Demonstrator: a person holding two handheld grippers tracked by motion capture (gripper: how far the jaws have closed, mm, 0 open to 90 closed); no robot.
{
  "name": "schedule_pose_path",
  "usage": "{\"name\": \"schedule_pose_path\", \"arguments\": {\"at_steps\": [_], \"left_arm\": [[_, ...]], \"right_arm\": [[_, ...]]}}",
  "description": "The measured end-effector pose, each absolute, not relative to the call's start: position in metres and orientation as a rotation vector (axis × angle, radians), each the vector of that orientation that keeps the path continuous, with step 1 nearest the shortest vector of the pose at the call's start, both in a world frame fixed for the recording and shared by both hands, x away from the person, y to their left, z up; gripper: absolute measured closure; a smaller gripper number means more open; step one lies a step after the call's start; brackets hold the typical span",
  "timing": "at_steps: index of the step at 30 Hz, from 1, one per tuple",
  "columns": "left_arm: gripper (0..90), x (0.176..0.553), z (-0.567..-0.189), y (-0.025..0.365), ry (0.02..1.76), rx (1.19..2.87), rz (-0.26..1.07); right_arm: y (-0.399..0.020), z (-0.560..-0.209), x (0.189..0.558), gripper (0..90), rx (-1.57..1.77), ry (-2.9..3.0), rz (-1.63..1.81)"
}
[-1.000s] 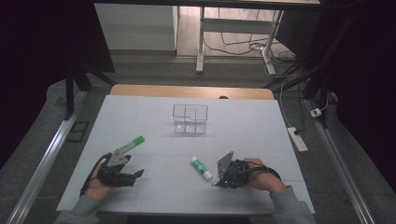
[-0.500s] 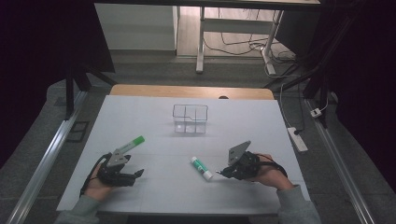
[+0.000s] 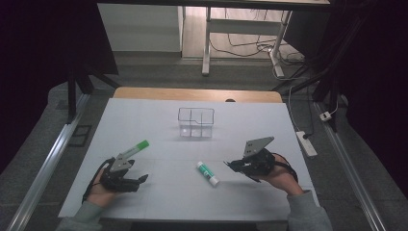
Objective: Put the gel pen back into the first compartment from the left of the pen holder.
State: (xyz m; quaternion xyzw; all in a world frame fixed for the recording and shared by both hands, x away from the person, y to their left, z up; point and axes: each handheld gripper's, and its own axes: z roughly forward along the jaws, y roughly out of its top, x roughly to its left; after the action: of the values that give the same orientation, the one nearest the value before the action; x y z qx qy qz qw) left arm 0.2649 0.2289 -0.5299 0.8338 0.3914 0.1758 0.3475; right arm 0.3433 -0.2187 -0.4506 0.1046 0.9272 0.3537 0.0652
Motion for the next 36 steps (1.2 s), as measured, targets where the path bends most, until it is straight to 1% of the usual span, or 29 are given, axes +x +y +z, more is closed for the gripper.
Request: {"name": "schedule_pose_path", "arguments": {"at_steps": [13,36], "left_arm": [[22.1,0.265,-0.53,0.229,1.017,2.159,0.457],[22.1,0.265,-0.53,0.229,1.01,2.168,0.459]], "right_arm": [[-0.219,-0.444,0.346,79.0,0.453,2.684,1.13],[-0.217,-0.435,0.349,79.0,0.574,2.433,1.334]]}}
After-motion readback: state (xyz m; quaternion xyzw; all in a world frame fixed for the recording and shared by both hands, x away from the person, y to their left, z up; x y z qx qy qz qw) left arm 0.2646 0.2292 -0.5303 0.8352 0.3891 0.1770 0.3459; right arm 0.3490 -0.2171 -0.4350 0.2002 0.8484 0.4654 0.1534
